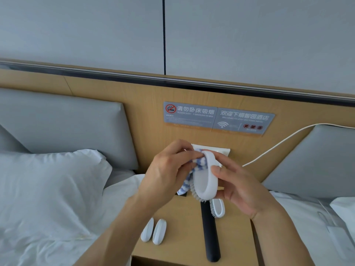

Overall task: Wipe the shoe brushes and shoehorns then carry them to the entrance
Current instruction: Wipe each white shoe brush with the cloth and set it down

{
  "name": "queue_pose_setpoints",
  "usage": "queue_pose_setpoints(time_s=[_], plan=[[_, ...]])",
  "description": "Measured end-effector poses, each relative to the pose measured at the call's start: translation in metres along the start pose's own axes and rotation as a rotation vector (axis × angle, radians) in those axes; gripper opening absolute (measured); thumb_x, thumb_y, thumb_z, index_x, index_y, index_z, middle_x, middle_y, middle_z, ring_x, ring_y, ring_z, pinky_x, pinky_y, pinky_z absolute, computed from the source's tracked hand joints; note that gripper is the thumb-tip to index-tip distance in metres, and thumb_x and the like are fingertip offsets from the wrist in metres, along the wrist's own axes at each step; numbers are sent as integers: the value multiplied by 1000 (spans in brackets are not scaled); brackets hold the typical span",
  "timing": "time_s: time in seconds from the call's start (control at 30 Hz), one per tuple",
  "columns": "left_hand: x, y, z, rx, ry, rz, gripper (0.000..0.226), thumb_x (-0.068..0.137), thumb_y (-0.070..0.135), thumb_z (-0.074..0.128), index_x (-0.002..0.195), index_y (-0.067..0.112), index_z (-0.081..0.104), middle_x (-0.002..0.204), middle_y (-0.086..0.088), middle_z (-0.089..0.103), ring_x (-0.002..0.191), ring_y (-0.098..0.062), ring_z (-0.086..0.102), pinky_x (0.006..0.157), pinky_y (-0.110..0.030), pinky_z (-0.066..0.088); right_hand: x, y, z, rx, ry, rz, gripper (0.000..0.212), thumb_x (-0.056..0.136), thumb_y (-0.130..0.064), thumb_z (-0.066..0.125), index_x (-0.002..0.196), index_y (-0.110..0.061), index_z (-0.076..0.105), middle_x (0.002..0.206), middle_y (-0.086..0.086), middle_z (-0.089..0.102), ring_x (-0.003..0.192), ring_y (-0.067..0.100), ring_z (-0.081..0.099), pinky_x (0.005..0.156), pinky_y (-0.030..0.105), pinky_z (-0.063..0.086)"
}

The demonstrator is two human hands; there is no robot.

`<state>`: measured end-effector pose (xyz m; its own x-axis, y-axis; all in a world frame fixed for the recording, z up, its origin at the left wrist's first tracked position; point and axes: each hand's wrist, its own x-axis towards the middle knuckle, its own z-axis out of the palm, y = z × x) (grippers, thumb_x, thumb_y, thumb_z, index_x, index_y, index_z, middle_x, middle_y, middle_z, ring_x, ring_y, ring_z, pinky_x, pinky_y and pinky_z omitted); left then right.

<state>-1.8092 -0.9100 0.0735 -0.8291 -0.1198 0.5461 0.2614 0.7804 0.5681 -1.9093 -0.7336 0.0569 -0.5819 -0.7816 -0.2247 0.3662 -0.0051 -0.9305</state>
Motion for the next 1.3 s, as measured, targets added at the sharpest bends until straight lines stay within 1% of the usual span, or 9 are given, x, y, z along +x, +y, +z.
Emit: queue_pose_setpoints(time_s=[0.13,0.27,0.47,0.6,0.73,0.87,0.93,1.07,1.3], plan=[[1,12,7,1,83,-21,16,90,-2,64,103,5,68,106,0,62,92,-14,60,79,-29,51,-2,-6,1,-28,30,-38,47,83,-27,70,130,-30,64,118,15,72,101,32,72,74,44,59],[-2,18,14,3,-38,41,18,97,4,57,107,5,72,118,-7,57,86,-19,57,78,-29,48,-4,-7,-4,-62,117,-54,47,80,-31,74,126,-31,67,113,14,73,95,28,73,73,42,58],[-7,15,12,-66,-227,123,15,97,7,56,95,9,71,114,-3,51,85,-17,53,73,-23,43,-7,-5,-6,-14,217,-52,53,69,-34,83,120,-34,69,110,15,74,90,29,74,74,45,59],[-8,4,10,-258,-261,-11,14,94,14,64,102,11,74,114,2,52,94,-18,60,81,-31,50,-6,-3,-3,25,257,-38,57,68,-33,83,123,-30,67,107,15,74,85,26,72,72,43,58],[-13,-4,7,-328,-301,-237,27,84,32,75,111,28,74,114,10,55,107,-13,59,89,-26,51,-5,3,3,76,290,-50,49,72,-33,80,119,-30,67,102,11,76,81,23,73,69,39,58],[-20,10,20,-322,-95,-429,38,67,41,87,100,43,68,103,20,55,96,1,61,78,-13,50,0,11,17,156,374,-85,55,70,-32,87,120,-30,63,97,9,78,77,21,74,60,34,57],[-22,18,30,-289,29,-444,41,64,42,89,99,39,68,100,19,55,93,2,60,74,-9,49,6,15,24,211,437,-108,59,66,-32,89,118,-31,61,101,12,77,78,24,74,56,32,55],[-17,15,34,-151,126,-414,29,75,21,84,102,21,73,97,14,56,91,1,58,71,-8,46,13,19,32,262,466,-111,57,73,-26,85,122,-28,55,101,11,77,81,24,75,68,40,59],[12,-21,-11,-95,-253,-193,26,79,14,79,104,19,75,107,14,64,95,-3,63,81,-16,49,5,12,14,159,363,91,60,57,-42,93,101,-13,66,106,14,68,101,34,72,81,56,60]])
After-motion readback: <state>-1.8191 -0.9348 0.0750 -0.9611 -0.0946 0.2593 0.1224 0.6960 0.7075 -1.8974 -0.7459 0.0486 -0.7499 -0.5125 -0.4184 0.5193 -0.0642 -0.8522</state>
